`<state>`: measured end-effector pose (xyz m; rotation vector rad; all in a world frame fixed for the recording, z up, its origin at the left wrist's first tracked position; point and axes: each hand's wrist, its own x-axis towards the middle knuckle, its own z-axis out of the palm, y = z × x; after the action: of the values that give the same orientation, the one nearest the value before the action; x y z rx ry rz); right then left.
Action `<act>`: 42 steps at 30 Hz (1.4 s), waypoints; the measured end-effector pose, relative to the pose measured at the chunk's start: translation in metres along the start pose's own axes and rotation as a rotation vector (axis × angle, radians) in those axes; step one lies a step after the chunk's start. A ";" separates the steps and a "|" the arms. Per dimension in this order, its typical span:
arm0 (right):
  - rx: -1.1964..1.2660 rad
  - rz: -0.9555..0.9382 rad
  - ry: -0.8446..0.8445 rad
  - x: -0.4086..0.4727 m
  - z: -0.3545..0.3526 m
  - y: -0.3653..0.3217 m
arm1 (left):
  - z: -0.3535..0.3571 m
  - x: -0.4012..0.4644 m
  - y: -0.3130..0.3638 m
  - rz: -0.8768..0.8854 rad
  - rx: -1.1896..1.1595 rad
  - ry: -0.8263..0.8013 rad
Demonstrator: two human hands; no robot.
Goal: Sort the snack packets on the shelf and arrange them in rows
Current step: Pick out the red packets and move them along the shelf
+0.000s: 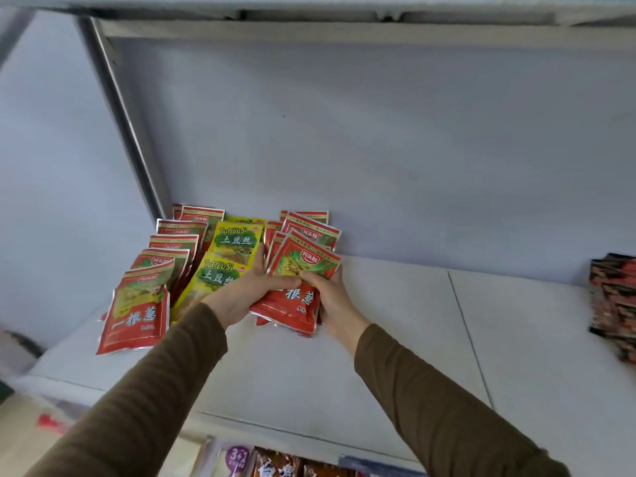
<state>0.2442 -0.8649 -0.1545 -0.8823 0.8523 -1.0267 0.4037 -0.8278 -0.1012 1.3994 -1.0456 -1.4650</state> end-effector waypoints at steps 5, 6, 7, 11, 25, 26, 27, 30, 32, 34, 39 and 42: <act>-0.075 0.000 0.070 0.003 0.014 0.003 | -0.020 0.009 -0.001 0.020 -0.013 -0.092; -0.119 -0.008 0.086 0.002 0.017 0.005 | -0.021 0.011 -0.003 0.026 -0.018 -0.098; -0.150 -0.012 0.097 0.002 0.021 0.007 | -0.023 0.013 -0.005 0.025 -0.027 -0.100; -0.181 -0.006 0.197 0.006 0.037 0.013 | -0.029 0.019 -0.007 -0.002 -0.001 -0.092; -0.328 -0.015 0.311 -0.024 0.039 0.010 | -0.035 0.013 -0.006 0.188 0.341 0.018; -0.329 -0.019 0.308 -0.025 0.042 0.011 | -0.035 0.013 -0.006 0.213 0.351 0.032; -0.348 -0.026 0.307 -0.026 0.046 0.012 | -0.035 0.013 -0.007 0.234 0.356 0.046; -0.383 -0.060 0.309 -0.027 0.057 0.016 | -0.035 0.012 -0.008 0.255 0.383 0.071; -0.357 -0.064 0.303 -0.029 0.061 0.019 | -0.036 0.010 -0.008 0.265 0.400 0.079; -0.304 -0.044 0.304 -0.029 0.059 0.021 | -0.037 0.008 -0.009 0.280 0.421 0.098; -0.258 -0.022 0.329 -0.033 0.050 0.023 | -0.039 0.002 -0.012 0.386 0.541 0.208; -0.337 -0.075 0.339 -0.039 0.049 0.018 | -0.038 0.001 -0.010 0.426 0.595 0.267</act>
<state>0.2829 -0.8133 -0.1453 -1.0445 1.3136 -1.1348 0.4413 -0.8266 -0.1123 1.5847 -1.5591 -0.6574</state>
